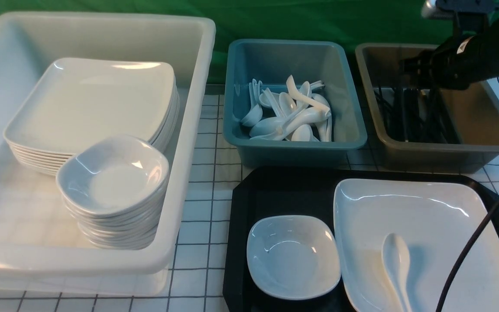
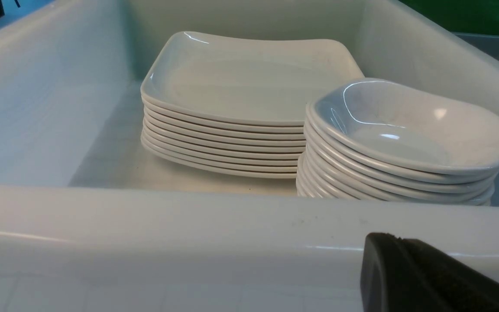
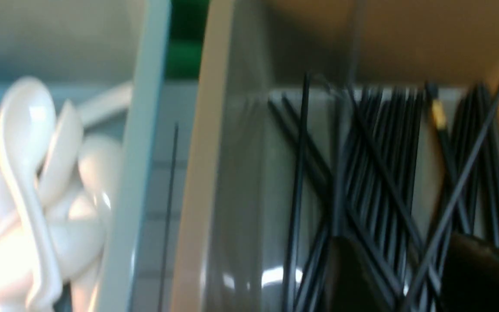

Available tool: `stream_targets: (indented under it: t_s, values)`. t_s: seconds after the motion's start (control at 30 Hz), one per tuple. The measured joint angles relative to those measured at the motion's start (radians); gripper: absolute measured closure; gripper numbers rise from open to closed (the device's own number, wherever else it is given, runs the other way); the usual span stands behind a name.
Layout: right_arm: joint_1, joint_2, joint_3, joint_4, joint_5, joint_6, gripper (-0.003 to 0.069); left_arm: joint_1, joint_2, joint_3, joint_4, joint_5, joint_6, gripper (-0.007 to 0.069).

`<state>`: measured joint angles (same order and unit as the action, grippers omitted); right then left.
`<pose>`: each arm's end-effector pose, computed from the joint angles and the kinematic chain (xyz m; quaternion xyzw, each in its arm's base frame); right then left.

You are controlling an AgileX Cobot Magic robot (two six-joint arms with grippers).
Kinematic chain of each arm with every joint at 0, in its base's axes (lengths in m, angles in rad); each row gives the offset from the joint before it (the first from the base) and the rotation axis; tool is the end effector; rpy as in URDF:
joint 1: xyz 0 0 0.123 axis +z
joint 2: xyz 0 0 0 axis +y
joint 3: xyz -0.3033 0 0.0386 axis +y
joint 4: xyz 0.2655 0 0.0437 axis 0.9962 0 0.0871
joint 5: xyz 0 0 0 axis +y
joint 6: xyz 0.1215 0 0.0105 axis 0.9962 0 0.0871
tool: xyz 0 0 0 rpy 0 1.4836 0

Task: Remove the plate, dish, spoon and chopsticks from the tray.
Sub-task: Use the right arm to put the chopsticks into the small storage box on the right, then use the right arm to grab a soup spoon from the plate

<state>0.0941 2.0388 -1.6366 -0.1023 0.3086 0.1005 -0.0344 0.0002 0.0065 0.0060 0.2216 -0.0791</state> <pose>0.5297 0.0462 0.2414 -0.0334 0.8889 0.0084 0.4568 0.0832 -0.0027 0.1863 -0.0151 0.7550 -0.0348 0.6546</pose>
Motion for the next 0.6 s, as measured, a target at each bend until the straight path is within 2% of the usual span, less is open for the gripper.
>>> stream_targets:
  t_s: [0.03, 0.07, 0.13, 0.17, 0.2, 0.23, 0.27, 0.3, 0.47, 0.6]
  values:
    - [0.000, -0.002, 0.000, 0.000, 0.000, 0.000, 0.0286, 0.000, 0.000, 0.000, -0.006, 0.000, 0.000, 0.0603]
    - [0.000, -0.021, 0.000, 0.000, 0.073, 0.000, 0.0295, 0.000, 0.000, 0.000, -0.006, 0.000, 0.000, 0.0603]
    - [0.000, -0.061, 0.000, 0.000, 0.163, 0.000, 0.0351, 0.000, 0.000, 0.000, 0.000, 0.000, 0.000, 0.0603]
    - [0.000, -0.085, 0.000, 0.000, 0.207, 0.000, 0.0392, 0.000, 0.000, 0.000, -0.006, 0.000, 0.000, 0.0603]
    - [0.000, -0.134, 0.000, 0.000, 0.278, 0.000, 0.0480, 0.000, 0.000, 0.000, -0.006, 0.000, 0.000, 0.0603]
    - [0.000, -0.142, 0.000, 0.000, 0.303, 0.000, 0.0493, 0.000, 0.000, 0.000, 0.000, 0.000, 0.000, 0.0603]
    - [0.000, -0.217, 0.001, 0.001, 0.412, -0.002, 0.0592, 0.000, 0.000, 0.000, 0.000, 0.000, 0.000, 0.0603]
    - [0.000, -0.253, 0.004, 0.005, 0.484, -0.007, 0.0617, 0.000, 0.000, 0.000, 0.000, 0.000, 0.000, 0.0603]
    - [0.030, -0.504, 0.125, 0.025, 0.708, -0.061, 0.0629, 0.000, 0.000, 0.000, -0.006, 0.000, 0.000, 0.0603]
    - [0.060, -0.687, 0.271, 0.059, 0.730, -0.048, 0.0629, 0.000, 0.000, 0.000, -0.006, 0.000, 0.000, 0.0603]
